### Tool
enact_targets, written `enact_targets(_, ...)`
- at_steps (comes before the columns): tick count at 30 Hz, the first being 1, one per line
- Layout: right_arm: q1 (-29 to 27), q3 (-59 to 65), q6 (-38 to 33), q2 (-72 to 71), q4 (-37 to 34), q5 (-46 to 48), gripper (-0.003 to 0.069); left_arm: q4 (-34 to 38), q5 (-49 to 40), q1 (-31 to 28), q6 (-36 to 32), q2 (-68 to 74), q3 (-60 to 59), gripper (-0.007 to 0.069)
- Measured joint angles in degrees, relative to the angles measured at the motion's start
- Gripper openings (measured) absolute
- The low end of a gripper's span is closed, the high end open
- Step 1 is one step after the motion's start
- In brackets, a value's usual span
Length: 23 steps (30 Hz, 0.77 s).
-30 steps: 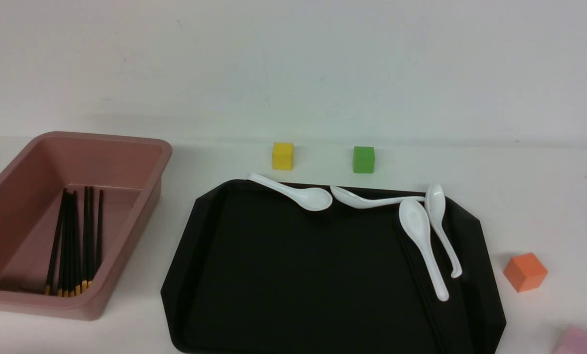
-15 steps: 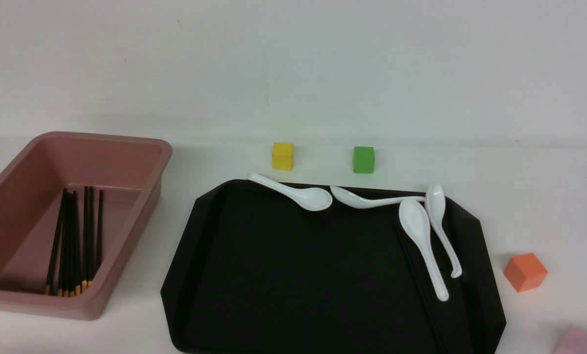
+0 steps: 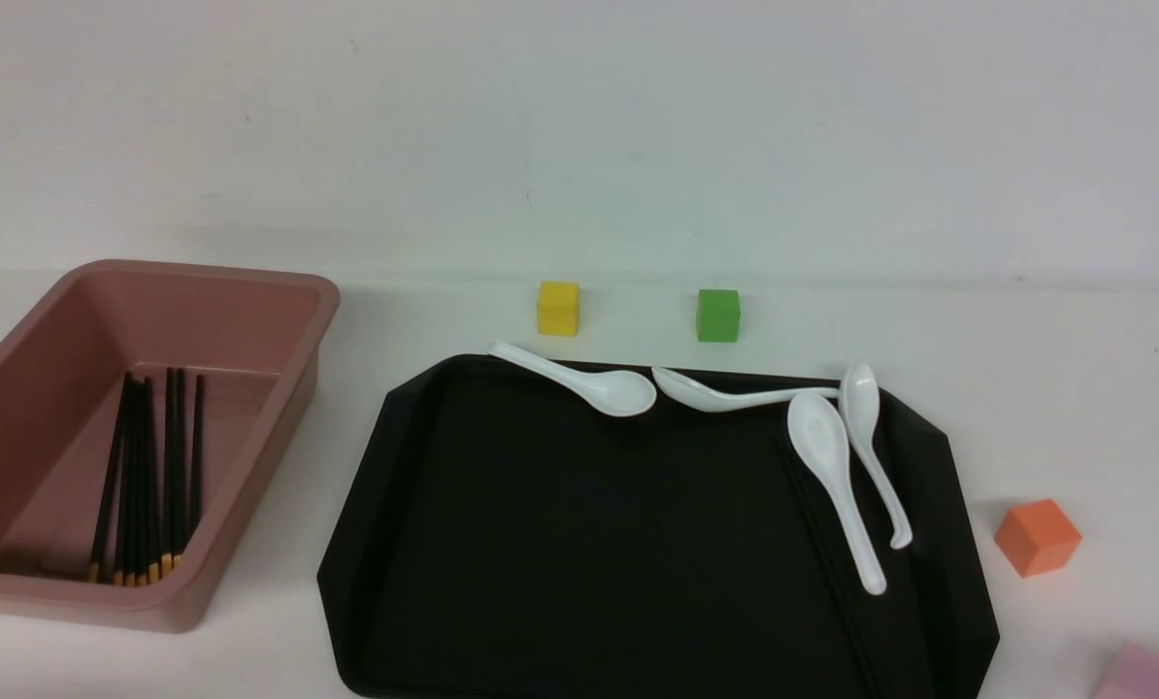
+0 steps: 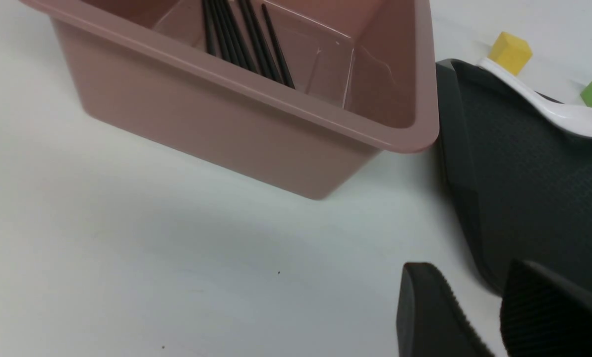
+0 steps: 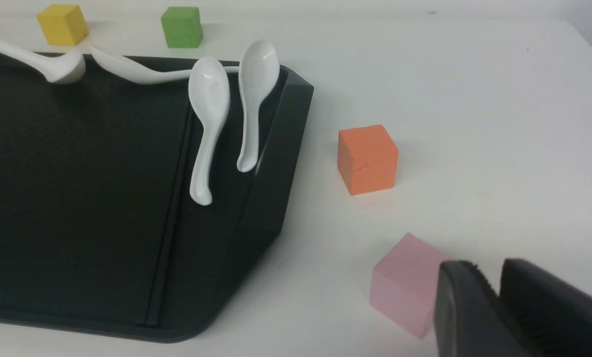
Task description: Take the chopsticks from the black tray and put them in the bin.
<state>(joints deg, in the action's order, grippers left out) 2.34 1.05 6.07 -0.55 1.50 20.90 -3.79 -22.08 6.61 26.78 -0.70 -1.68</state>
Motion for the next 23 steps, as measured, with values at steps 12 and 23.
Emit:
enact_targets(12, 0.00, 0.00, 0.00, 0.00, 0.00, 0.00, 0.0150, 0.00, 0.00, 0.00, 0.00, 0.00, 0.00, 0.0237)
enact_targets(23, 0.00, 0.00, 0.00, 0.00, 0.00, 0.00, 0.0166, 0.00, 0.00, 0.00, 0.00, 0.00, 0.00, 0.0237)
